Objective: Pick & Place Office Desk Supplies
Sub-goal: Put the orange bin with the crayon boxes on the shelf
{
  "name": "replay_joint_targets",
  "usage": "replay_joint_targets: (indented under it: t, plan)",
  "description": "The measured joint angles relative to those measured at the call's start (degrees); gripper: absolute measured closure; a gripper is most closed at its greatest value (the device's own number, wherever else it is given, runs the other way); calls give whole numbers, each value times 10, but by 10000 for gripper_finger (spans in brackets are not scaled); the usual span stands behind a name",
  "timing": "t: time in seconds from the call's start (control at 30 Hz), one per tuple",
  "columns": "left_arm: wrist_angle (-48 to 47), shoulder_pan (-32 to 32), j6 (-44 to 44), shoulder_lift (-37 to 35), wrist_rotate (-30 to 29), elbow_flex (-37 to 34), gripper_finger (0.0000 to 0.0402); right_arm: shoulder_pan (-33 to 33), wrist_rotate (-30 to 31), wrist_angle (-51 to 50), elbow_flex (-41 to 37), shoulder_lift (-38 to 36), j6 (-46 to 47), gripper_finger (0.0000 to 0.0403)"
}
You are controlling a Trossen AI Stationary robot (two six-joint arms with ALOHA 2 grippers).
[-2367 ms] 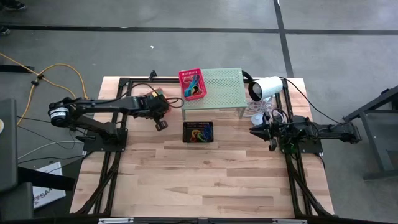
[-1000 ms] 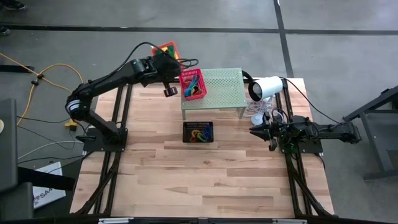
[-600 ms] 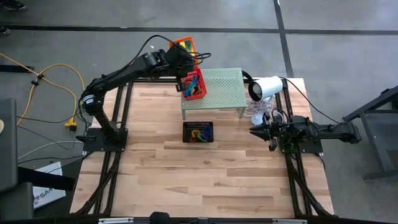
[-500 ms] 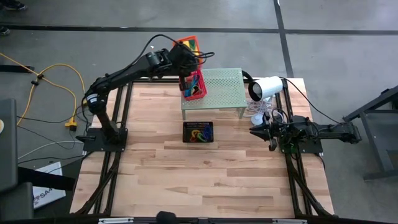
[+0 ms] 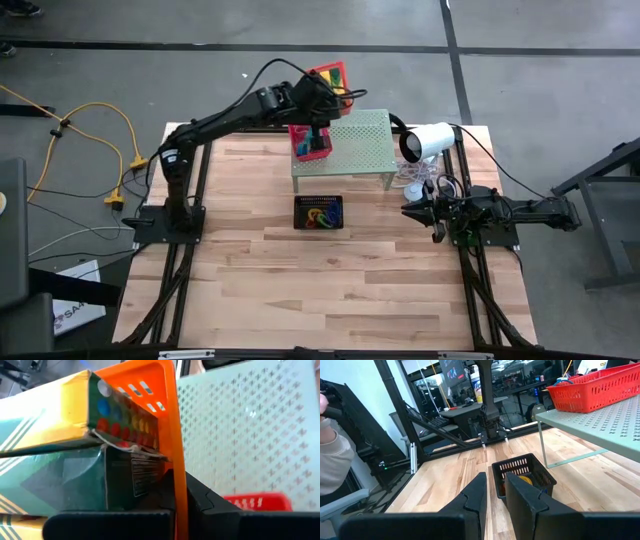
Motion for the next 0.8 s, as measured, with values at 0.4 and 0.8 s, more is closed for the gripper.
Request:
replay_joint_targets:
  t: [0.4,0.8]
  plan:
    - [-1,-38,-26,80,19,74,401,0,0,0,0,0,0,345]
    - [2,-75,-40,106,12,75,401,0,0,0,0,0,0,345]
